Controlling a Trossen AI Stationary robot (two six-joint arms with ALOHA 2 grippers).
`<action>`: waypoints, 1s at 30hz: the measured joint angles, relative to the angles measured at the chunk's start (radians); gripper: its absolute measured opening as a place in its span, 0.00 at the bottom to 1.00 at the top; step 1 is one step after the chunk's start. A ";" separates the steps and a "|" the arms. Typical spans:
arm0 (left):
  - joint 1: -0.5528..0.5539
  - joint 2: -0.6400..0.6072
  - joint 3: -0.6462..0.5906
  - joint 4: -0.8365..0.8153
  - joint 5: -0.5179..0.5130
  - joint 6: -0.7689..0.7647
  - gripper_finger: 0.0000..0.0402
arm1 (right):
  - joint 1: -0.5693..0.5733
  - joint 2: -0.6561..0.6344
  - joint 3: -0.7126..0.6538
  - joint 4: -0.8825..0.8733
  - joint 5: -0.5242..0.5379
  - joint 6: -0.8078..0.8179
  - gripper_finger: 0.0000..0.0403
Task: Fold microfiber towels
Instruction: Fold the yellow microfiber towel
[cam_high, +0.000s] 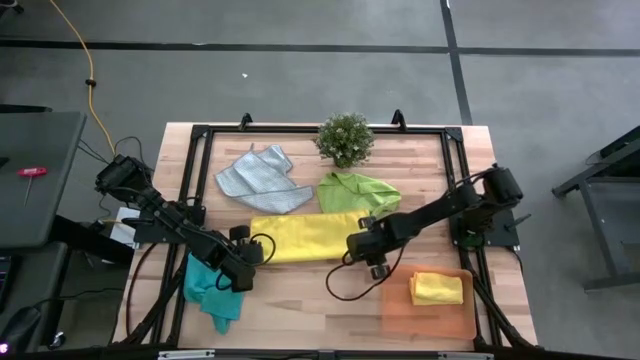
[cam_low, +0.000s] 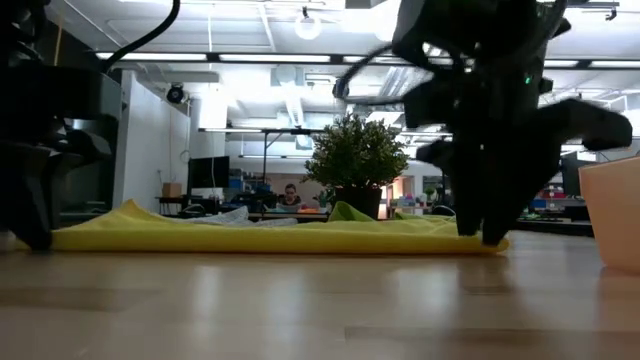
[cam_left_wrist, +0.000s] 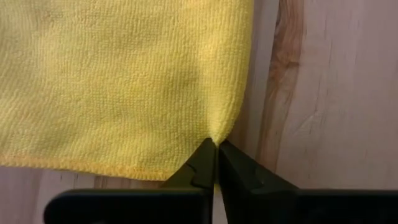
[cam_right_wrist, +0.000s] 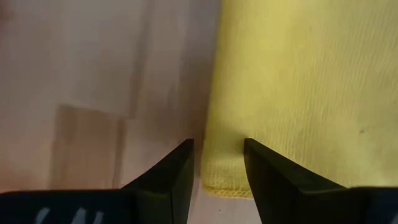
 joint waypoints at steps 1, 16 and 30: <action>0.000 0.000 0.000 0.000 0.000 0.000 0.01 | -0.003 0.009 0.000 -0.001 -0.001 0.016 0.32; 0.001 -0.069 -0.004 -0.017 0.094 -0.079 0.00 | -0.015 -0.003 0.000 -0.048 -0.092 0.142 0.03; 0.068 -0.353 -0.003 -0.170 0.187 -0.209 0.00 | -0.095 -0.158 0.000 -0.043 -0.264 0.310 0.00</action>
